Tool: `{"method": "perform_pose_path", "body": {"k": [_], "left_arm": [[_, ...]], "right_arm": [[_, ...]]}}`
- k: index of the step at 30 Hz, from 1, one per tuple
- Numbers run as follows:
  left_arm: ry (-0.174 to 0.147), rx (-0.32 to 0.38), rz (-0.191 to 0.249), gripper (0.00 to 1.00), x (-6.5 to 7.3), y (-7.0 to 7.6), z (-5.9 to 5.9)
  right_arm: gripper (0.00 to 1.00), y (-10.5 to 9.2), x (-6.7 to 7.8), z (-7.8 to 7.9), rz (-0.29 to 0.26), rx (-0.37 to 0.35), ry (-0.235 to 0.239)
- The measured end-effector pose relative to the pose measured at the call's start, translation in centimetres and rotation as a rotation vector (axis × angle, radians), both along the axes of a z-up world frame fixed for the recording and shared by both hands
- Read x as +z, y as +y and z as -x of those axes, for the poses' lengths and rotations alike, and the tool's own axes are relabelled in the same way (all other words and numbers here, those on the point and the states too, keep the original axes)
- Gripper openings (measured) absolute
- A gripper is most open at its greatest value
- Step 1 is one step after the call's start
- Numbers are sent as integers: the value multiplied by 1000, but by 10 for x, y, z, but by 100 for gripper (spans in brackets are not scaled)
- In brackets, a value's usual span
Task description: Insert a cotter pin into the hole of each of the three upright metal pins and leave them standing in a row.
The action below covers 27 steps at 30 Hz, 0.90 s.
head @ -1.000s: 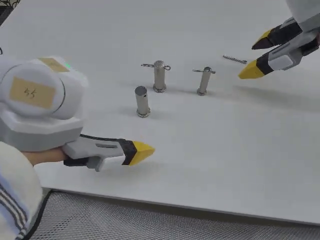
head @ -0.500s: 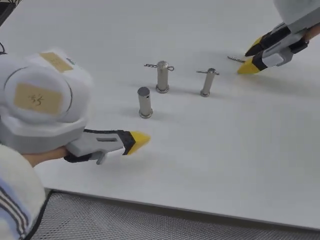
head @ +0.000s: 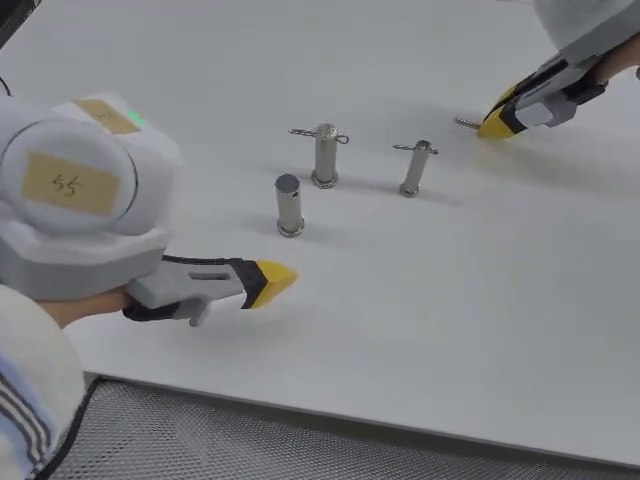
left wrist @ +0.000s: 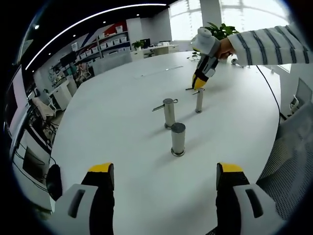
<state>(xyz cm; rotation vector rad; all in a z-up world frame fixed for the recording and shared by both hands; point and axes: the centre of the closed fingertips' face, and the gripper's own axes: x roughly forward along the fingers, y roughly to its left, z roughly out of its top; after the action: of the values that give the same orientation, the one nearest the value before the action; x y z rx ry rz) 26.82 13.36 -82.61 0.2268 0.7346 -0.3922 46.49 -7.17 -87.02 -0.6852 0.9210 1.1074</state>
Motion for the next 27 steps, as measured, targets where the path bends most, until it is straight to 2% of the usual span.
{"method": "perform_pose_path", "body": {"k": [1,5,10,15,18,20,25,27], "left_arm": [[9,10,10,86,-1,0,1],[-5,8,13,84,0,-1,0],[-3,-1,18,84,0,-3,1],[-12,-11,24,83,3,-4,0],[9,-9,48,79,3,-6,2],[18,-5,59,76,3,-6,3],[24,-9,46,76,1,-6,4],[17,-10,46,75,2,-6,4]], "right_arm": [[10,0,0,1,5,9,-2],[5,2,-1,2,27,13,-8],[5,4,2,10,73,81,-64],[3,-1,4,9,72,81,-93],[3,0,5,8,76,83,-121],[3,1,6,10,94,111,-154],[3,0,8,14,89,93,-170],[3,-2,11,15,88,92,-181]]}}
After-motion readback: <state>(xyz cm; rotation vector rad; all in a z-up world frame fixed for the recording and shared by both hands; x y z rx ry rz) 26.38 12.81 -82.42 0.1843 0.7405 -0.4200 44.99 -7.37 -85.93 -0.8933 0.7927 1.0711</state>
